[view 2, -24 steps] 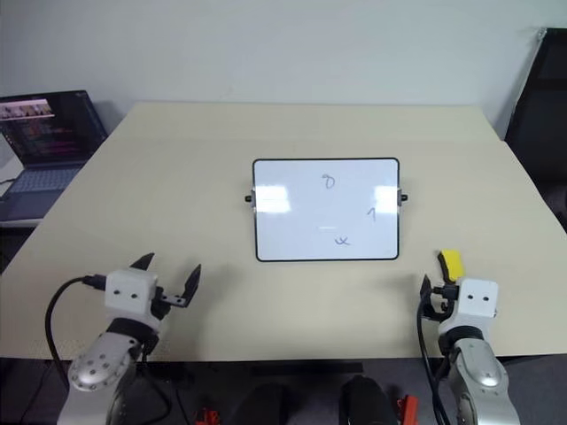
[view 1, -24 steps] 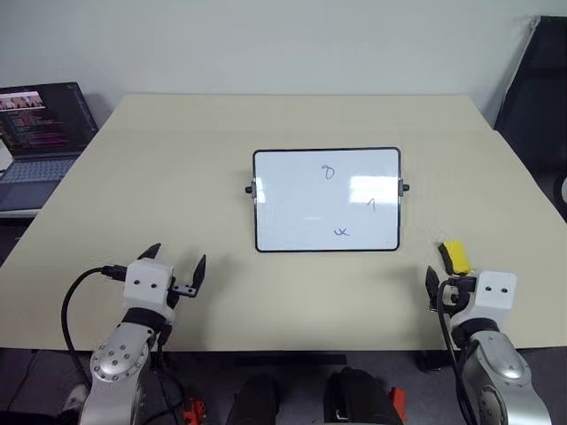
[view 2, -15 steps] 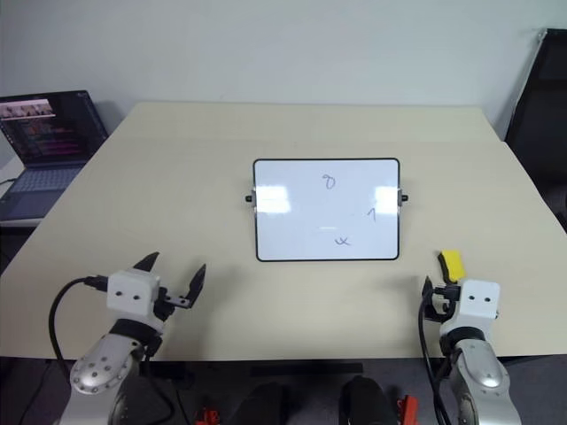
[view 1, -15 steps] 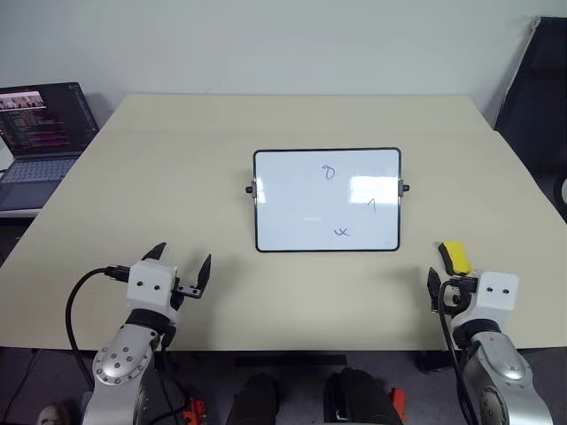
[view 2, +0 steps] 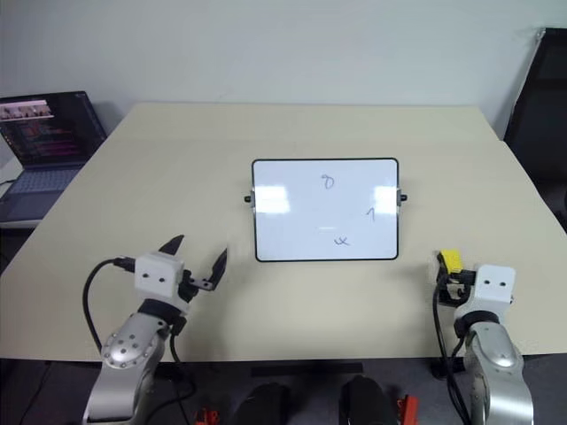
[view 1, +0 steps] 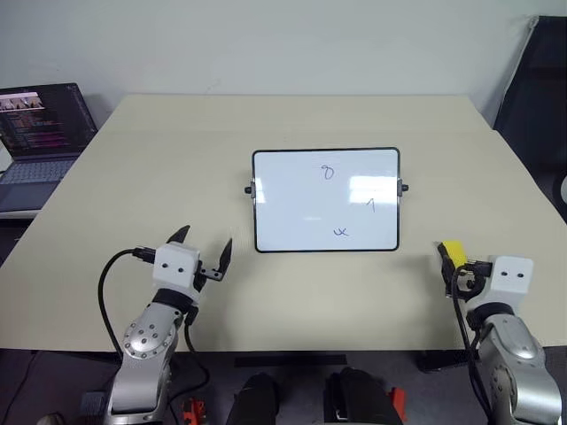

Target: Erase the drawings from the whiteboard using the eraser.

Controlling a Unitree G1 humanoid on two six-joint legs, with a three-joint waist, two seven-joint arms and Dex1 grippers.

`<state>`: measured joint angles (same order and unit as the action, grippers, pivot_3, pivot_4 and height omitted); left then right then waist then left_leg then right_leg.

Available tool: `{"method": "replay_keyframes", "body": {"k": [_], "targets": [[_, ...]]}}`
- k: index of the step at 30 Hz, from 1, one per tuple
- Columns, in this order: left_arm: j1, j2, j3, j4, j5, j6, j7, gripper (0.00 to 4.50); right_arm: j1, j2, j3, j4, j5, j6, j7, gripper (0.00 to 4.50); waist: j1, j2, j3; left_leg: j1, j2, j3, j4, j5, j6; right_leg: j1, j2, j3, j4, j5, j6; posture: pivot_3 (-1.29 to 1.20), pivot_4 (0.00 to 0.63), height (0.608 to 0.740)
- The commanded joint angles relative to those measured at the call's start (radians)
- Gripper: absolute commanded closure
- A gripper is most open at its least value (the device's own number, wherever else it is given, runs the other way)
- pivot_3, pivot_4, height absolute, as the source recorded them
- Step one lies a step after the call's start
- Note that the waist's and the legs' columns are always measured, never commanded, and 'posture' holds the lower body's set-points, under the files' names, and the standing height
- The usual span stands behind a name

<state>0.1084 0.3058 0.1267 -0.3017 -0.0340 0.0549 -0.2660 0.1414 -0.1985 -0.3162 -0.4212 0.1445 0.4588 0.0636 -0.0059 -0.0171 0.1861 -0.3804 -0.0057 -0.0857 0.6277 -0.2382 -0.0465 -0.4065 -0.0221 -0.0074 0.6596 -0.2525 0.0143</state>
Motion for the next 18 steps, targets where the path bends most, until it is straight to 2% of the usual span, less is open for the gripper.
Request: {"method": "replay_keyframes", "body": {"k": [1, 9, 18], "targets": [[-0.021, 0.006, 0.013, -0.013, 0.001, -0.026, 0.008, 0.0, -0.018, 0.002, -0.015, 0.006, 0.015, -0.027, 0.0, 0.02, 0.0, 0.0, 0.0, 0.0, 0.0, 0.0, 0.0, 0.0, 0.0, 0.0, 0.0, 0.0, 0.0, 0.0, 0.0, 0.0, 0.15, 0.74], [-0.05, 0.014, -0.002, -0.014, -0.009, -0.038, -0.015, 0.0, -0.048, -0.001, -0.01, 0.041, 0.02, -0.037, 0.011, 0.02, 0.0, 0.0, 0.0, 0.0, 0.0, 0.001, 0.0, 0.0, 0.0, 0.0, 0.0, 0.0, 0.0, 0.001, 0.0, 0.0, 0.15, 0.74], [-0.165, 0.041, -0.058, -0.047, -0.191, 0.046, -0.207, 0.0, -0.109, -0.01, -0.004, 0.094, 0.037, -0.027, 0.034, 0.02, -0.001, 0.0, 0.0, 0.0, -0.001, 0.001, 0.001, 0.0, 0.0, 0.0, 0.001, 0.0, 0.001, 0.001, 0.0, 0.0, 0.15, 0.74]]}}
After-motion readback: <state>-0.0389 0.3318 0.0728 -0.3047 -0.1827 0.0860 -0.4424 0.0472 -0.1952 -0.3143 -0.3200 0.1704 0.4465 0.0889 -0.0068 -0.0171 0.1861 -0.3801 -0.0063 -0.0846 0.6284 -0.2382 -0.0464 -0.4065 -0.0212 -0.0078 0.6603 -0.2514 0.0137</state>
